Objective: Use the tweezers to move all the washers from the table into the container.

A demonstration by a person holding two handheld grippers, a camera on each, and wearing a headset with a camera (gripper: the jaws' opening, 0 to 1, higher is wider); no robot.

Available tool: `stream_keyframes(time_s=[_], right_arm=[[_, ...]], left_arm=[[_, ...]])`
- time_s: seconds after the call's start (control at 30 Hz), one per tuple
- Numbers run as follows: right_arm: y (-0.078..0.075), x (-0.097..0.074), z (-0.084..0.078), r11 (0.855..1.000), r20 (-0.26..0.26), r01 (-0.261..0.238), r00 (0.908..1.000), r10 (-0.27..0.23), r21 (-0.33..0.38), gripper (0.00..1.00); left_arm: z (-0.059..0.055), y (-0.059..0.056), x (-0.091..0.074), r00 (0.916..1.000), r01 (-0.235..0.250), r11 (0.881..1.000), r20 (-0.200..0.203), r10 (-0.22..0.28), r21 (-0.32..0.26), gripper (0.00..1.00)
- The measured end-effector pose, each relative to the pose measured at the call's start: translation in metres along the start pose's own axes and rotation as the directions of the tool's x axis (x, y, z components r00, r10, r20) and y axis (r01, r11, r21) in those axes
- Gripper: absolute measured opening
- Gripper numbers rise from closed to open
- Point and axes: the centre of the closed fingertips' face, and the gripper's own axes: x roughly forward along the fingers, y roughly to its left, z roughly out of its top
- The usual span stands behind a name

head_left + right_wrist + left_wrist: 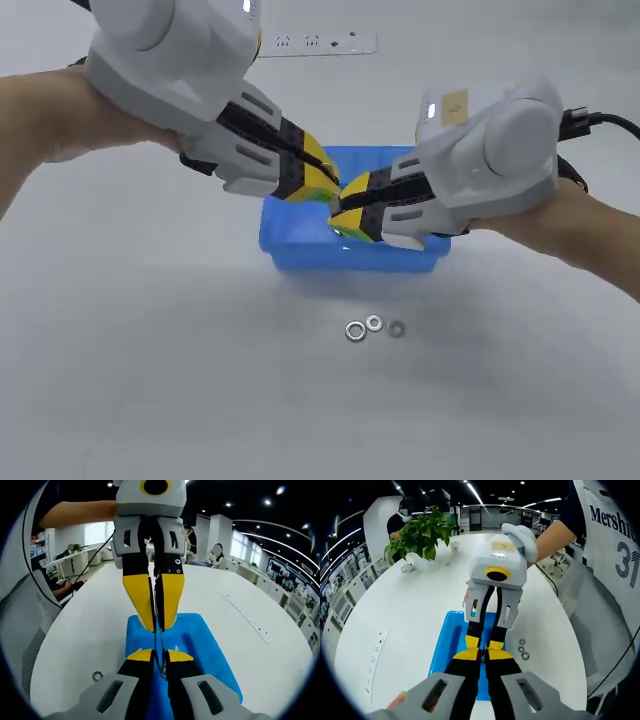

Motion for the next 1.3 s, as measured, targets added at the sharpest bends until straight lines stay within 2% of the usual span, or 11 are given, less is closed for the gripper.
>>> stream_keyframes(time_s=[0.13, 0.33, 0.57, 0.77, 0.87, 1.0, 1.17, 1.3], right_arm=[[-0.003, -0.001, 0.0, 1.0, -0.004, 0.017, 0.9998, -0.017, -0.015, 0.1], [0.0, -0.003, 0.005, 1.0, 0.004, 0.014, 0.9999, -0.014, -0.014, 0.11], [0.003, -0.011, 0.014, 0.999, 0.015, 0.006, 0.9999, -0.006, -0.032, 0.11], [0.005, -0.025, 0.025, 0.998, 0.032, 0.025, 0.9992, -0.023, -0.049, 0.11], [0.009, -0.032, 0.03, 0.998, 0.04, 0.03, 0.9988, -0.028, -0.054, 0.11], [0.018, -0.044, 0.038, 0.996, 0.051, 0.037, 0.9981, -0.033, -0.078, 0.11], [0.034, -0.057, 0.046, 0.995, 0.068, 0.037, 0.9972, -0.031, -0.091, 0.11], [0.049, -0.062, 0.051, 0.996, 0.081, 0.023, 0.9966, -0.016, -0.091, 0.1]], left_arm=[[-0.001, 0.003, -0.001, 1.0, -0.009, 1.0, 0.003, 0.009, 0.003, 0.07], [0.0, 0.002, -0.004, 0.9999, -0.012, 1.0, 0.002, 0.012, 0.007, 0.07], [0.011, -0.006, -0.011, 0.9999, -0.011, 0.999, -0.009, 0.011, 0.04, 0.07], [0.023, -0.009, -0.017, 0.9998, -0.021, 0.998, 0.002, 0.021, 0.067, 0.07], [0.033, -0.017, -0.022, 0.9997, -0.025, 0.996, 0.006, 0.025, 0.085, 0.07], [0.04, -0.024, -0.027, 0.9995, -0.03, 0.994, 0.012, 0.029, 0.104, 0.07], [0.054, -0.045, -0.035, 0.9988, -0.037, 0.993, 0.035, 0.033, 0.115, 0.07], [0.057, -0.06, -0.039, 0.9974, -0.045, 0.993, 0.061, 0.038, 0.11, 0.07]])
